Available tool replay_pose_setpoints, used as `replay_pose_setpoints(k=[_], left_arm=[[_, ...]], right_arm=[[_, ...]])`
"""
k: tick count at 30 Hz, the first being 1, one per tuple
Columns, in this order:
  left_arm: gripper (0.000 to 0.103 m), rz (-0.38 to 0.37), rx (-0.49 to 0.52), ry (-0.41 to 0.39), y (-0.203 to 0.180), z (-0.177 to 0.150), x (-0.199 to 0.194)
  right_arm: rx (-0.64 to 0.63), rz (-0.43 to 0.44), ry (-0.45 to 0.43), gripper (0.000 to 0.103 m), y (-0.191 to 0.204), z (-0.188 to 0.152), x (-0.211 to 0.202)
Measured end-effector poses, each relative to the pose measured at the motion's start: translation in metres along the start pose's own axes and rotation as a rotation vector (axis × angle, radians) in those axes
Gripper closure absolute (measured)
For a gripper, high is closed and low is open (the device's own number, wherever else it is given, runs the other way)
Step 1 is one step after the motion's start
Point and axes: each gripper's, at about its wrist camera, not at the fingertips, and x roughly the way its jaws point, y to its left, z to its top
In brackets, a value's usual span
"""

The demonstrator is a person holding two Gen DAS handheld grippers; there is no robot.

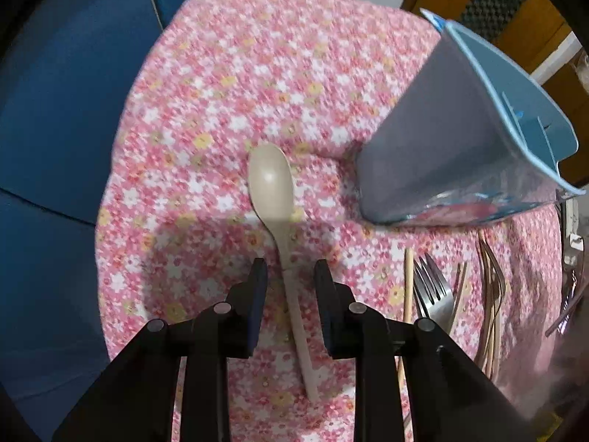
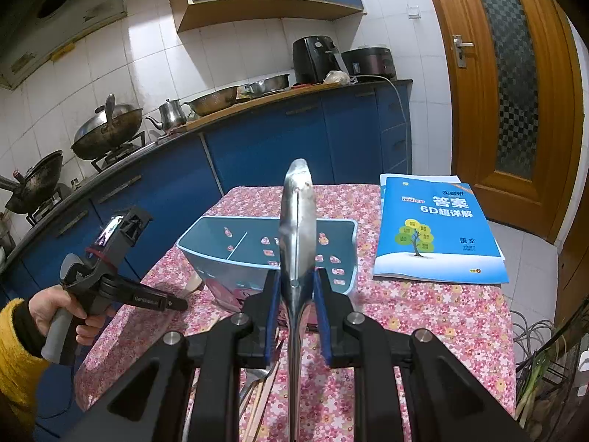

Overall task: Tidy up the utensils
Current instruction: 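Close the left tool on the beige spoon handle while the right tool holds the tongs, then lift the beige spoon with the left tool toward the caddy while the right carries the tongs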

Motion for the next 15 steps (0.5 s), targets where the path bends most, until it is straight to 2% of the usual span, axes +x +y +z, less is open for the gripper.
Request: replay_pose_setpoints(k=[4, 6, 8, 11, 15], left_arm=[[0.077, 0.059, 0.074, 0.058, -0.013, 0.010, 0.006], [0.082, 0.066, 0.089, 0.075, -0.018, 0.015, 0.007], [0.093, 0.057, 0.088, 0.084, -0.021, 0.018, 0.008], [0.099, 0.043, 0.073, 0.063, -0.029, 0.019, 0.005], [0.099, 0.002, 0.041, 0.014, -0.023, 0.008, 0.000]], right_arm=[[-0.001, 0.005, 0.006, 0.082, -0.002, -0.001, 0.003], [0.003, 0.008, 0.008, 0.082, -0.004, -0.001, 0.004], [0.009, 0.013, 0.009, 0.082, -0.006, -0.002, 0.006], [0.020, 0.017, 0.011, 0.082, -0.009, -0.004, 0.007], [0.030, 0.021, 0.017, 0.082, -0.012, -0.006, 0.005]])
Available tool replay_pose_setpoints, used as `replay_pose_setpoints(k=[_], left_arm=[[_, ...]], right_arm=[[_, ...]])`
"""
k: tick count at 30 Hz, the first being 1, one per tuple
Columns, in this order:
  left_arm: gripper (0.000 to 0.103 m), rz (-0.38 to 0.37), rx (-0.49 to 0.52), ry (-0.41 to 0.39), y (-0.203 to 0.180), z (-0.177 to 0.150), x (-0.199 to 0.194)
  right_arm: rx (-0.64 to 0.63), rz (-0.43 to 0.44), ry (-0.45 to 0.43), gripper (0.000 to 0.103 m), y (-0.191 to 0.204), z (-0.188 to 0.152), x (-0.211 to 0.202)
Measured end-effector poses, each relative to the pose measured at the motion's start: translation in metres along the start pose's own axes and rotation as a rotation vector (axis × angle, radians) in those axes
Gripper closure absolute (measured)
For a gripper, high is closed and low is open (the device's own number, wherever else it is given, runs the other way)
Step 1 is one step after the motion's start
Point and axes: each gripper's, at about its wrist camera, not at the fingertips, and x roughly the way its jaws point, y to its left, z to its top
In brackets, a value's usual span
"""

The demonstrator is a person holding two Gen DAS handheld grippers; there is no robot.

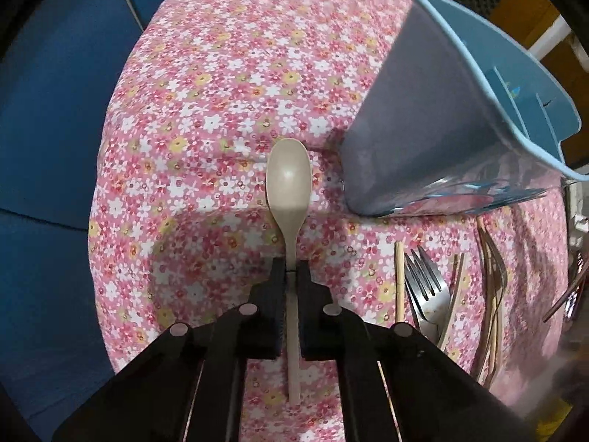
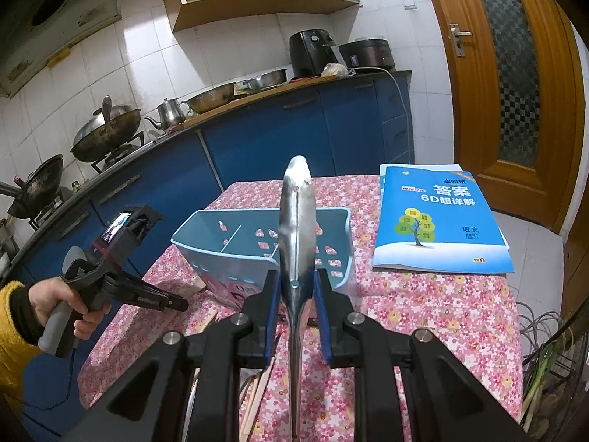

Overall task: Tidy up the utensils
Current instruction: 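Lift the beige spoon with the left tool toward the caddy while the right carries the tongs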

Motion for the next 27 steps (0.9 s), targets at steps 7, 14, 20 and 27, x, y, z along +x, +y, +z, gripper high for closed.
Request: replay_pose_setpoints(k=[7, 14, 20, 27], left_arm=[[0.099, -0.085, -0.044, -0.177, 0.026, -0.031, -0.030], [0.099, -0.163, -0.044, -0.422, 0.030, -0.054, -0.086], [0.099, -0.201, -0.029, -0.606, 0.012, -0.053, -0.123], [0.099, -0.257, -0.005, -0.781, -0.015, -0.037, -0.155]], right_arm=[[-0.006, -0.006, -0.009, 0.082, 0.001, 0.001, -0.004], [-0.009, -0.008, -0.031, 0.082, 0.009, 0.006, -0.007], [-0.023, -0.013, -0.078, 0.082, 0.018, 0.018, -0.013], [-0.036, -0.016, -0.140, 0.082, 0.024, 0.044, -0.022]])
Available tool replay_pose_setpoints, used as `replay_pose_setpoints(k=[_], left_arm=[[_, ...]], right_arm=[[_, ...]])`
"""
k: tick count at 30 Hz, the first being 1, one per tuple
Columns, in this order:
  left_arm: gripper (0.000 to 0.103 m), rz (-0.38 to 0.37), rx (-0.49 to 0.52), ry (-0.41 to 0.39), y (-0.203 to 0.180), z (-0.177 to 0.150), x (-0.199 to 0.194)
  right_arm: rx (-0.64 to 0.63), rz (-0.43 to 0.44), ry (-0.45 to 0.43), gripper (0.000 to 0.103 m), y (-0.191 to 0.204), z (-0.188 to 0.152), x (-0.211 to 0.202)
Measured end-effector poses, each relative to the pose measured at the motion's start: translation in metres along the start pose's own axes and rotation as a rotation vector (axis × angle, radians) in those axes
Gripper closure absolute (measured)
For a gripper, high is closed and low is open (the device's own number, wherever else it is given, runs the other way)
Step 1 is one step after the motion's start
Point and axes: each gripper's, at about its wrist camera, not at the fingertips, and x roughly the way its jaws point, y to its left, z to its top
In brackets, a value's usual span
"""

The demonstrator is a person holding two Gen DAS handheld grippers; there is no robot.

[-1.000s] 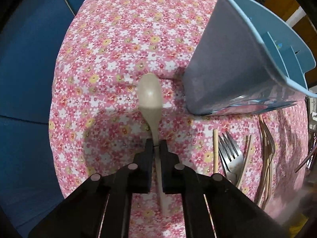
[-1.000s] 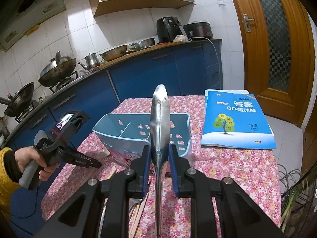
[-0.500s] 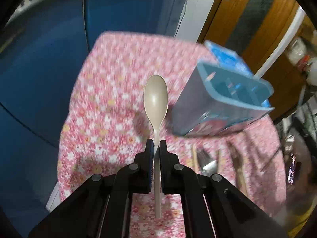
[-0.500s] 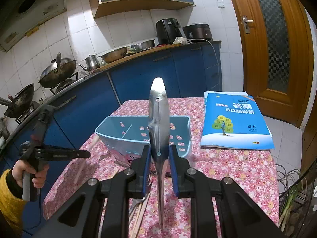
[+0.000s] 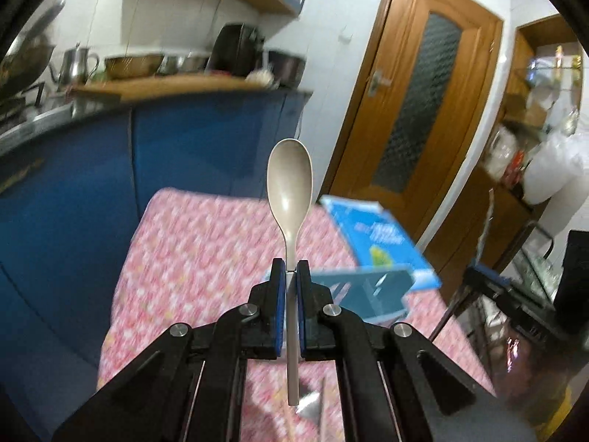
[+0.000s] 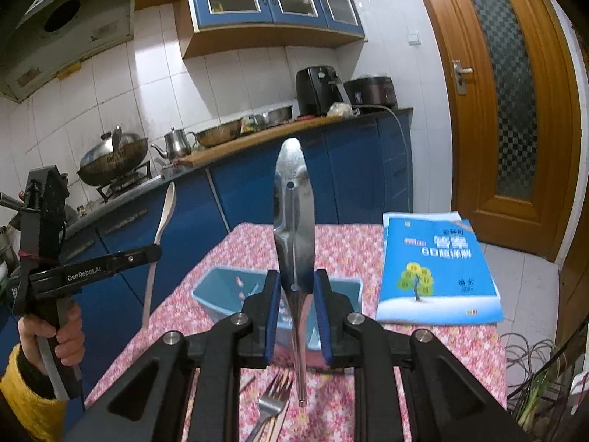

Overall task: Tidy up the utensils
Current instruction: 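Lift the beige spoon with the left tool toward the caddy while the right carries the tongs, then drop the tongs into the caddy with the right tool while the left drops the spoon in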

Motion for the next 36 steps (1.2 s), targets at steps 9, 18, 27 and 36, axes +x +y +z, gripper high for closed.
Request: replay_pose_setpoints(k=[9, 18, 27, 36], left_arm=[[0.099, 0.023, 0.040, -0.187, -0.025, 0.022, 0.026], [0.099, 0.067, 0.037, -0.217, -0.010, -0.008, 0.079], [0.099, 0.045, 0.049, -0.271, 0.001, -0.038, 0.086], [0.099, 0.061, 0.102, -0.275, -0.007, -0.056, 0.093]], right_arm=[[-0.031, -0.023, -0.081, 0.082, 0.001, 0.028, 0.009], [-0.072, -0.042, -0.077, 0.082, -0.005, 0.019, 0.043], [-0.116, -0.041, -0.055, 0.082, -0.007, -0.007, 0.071], [-0.135, -0.032, -0.032, 0.082, -0.006, -0.023, 0.084]])
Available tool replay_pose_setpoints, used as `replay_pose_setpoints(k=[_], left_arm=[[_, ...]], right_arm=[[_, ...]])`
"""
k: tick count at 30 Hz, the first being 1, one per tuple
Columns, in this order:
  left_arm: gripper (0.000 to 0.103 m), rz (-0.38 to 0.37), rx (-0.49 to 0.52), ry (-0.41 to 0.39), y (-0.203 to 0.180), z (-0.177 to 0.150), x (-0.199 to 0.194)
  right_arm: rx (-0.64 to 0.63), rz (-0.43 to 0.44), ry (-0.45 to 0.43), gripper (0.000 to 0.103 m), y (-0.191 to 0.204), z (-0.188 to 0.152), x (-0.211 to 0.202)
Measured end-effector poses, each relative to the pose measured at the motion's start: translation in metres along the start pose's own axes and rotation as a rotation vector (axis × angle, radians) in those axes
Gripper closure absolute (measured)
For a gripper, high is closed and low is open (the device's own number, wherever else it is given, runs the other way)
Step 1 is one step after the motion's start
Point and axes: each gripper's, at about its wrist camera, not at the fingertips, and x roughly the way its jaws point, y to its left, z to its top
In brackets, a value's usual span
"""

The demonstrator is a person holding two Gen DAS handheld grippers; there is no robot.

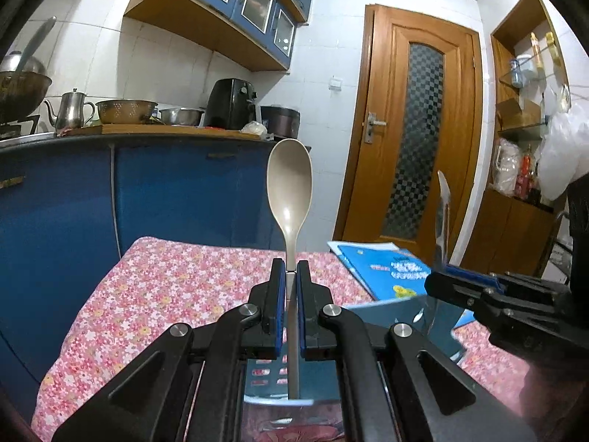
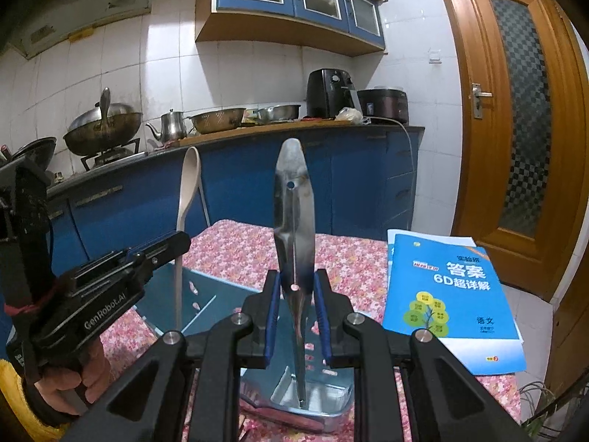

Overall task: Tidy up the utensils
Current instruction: 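Drop the tongs into the caddy with the right tool while the left drops the spoon in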

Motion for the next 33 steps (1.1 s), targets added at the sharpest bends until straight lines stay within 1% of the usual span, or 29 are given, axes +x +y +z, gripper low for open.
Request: replay_pose_setpoints(k=[4, 10, 12, 14, 15, 17, 18, 20, 23, 26, 33], left_arm=[[0.099, -0.002, 0.006, 0.023, 0.001, -0.007, 0.003], [0.099, -0.007, 0.029, 0.044, -0.005, -0.006, 0.002], [0.097, -0.016, 0.031, 0.052, -0.006, -0.005, 0.000], [0.089, -0.024, 0.029, 0.059, -0.007, -0.004, -0.002], [0.087, -0.026, 0.029, 0.063, -0.007, -0.004, -0.003], [0.082, -0.035, 0.025, 0.075, -0.007, -0.003, -0.005], [0.082, -0.040, 0.021, 0.079, -0.006, -0.003, -0.006], [0.082, -0.046, 0.012, 0.089, -0.005, -0.003, -0.008], [0.081, -0.058, -0.007, 0.102, -0.002, -0.001, -0.013], [0.081, -0.071, -0.016, 0.109, 0.000, 0.003, -0.021], [0.081, -0.072, 0.001, 0.129, 0.003, 0.013, -0.048]], right_arm=[[0.014, 0.016, 0.017, 0.082, -0.002, -0.004, 0.004], [0.008, 0.029, 0.025, 0.082, -0.001, -0.008, 0.006], [0.013, 0.040, 0.027, 0.082, 0.000, -0.009, 0.006], [0.014, 0.040, 0.027, 0.082, 0.001, -0.009, 0.006], [0.015, 0.037, 0.026, 0.081, 0.000, -0.009, 0.006], [0.021, 0.032, 0.022, 0.070, 0.001, -0.008, 0.005], [0.025, 0.032, 0.017, 0.068, 0.001, -0.008, 0.003], [0.028, 0.024, 0.002, 0.061, 0.002, -0.007, -0.001], [0.029, 0.007, -0.021, 0.054, 0.005, -0.004, -0.009], [0.037, -0.012, -0.044, 0.052, 0.007, 0.000, -0.020], [0.041, -0.054, -0.076, 0.051, 0.014, 0.006, -0.042]])
